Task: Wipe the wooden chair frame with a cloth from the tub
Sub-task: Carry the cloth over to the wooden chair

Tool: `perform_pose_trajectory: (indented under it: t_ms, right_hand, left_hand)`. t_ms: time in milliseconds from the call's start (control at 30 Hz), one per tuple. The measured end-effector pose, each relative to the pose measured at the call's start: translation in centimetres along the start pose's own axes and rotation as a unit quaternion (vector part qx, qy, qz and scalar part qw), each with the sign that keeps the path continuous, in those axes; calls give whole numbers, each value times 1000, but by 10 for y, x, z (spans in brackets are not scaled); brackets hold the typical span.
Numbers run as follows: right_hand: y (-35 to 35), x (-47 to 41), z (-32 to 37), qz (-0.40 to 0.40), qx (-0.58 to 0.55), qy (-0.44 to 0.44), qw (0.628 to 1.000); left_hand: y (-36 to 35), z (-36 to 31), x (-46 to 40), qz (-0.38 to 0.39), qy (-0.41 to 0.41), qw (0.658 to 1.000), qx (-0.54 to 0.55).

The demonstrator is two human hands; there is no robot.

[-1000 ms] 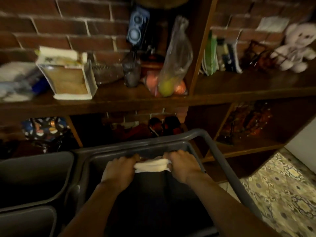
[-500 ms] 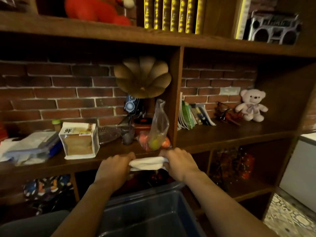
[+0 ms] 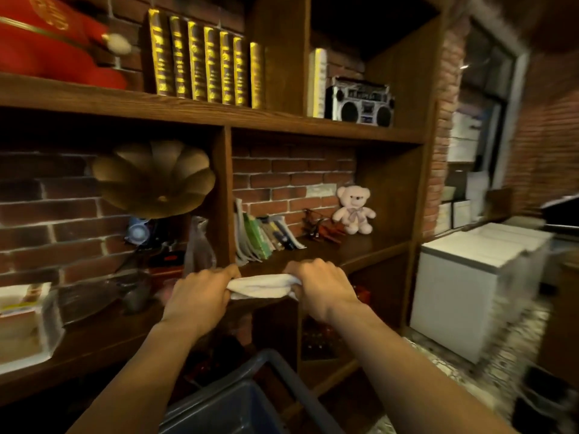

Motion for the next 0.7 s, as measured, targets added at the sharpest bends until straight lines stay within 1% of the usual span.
perform_pose_trajectory:
  t_ms: [200,333,400,433,533,600,700]
  right_hand:
    - [38,55,-100,-40,60,-97,993]
    - [72,109,-168,-38,97,-159,982]
    - [99,154,-215,-38,127,-205,970]
    - [104,160,-222,-46,127,-208,969]
    - [135,206,-258,-43,149,-244,957]
    - [164,246,-289,-48,171,-283,943]
    - [200,299,-326,-55,190,-317,928]
  left_hand:
    - [-30,-113,-38,-19,-101,994,39]
    - [-51,-204,-55,-6,-155,985,80]
    - [-63,-278,-60,1,-205,972,118]
    - [-63,-286,-60,8,-208,971,120]
    - [-68,-354,-58,-2,-244,959,143]
    - [-73,-416,-54,-6,-280,944,176]
    - [-74,-493,-44,-5,-316,929,194]
Point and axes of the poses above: each hand's wrist, its own x-axis away from the middle knuckle, its own y-axis out of the back of the hand, z = x × y, the point moved 5 cm from there along -x, towards the middle knuckle, and after that the axes turned 5 degrees about -z, right-handed, at the moved point
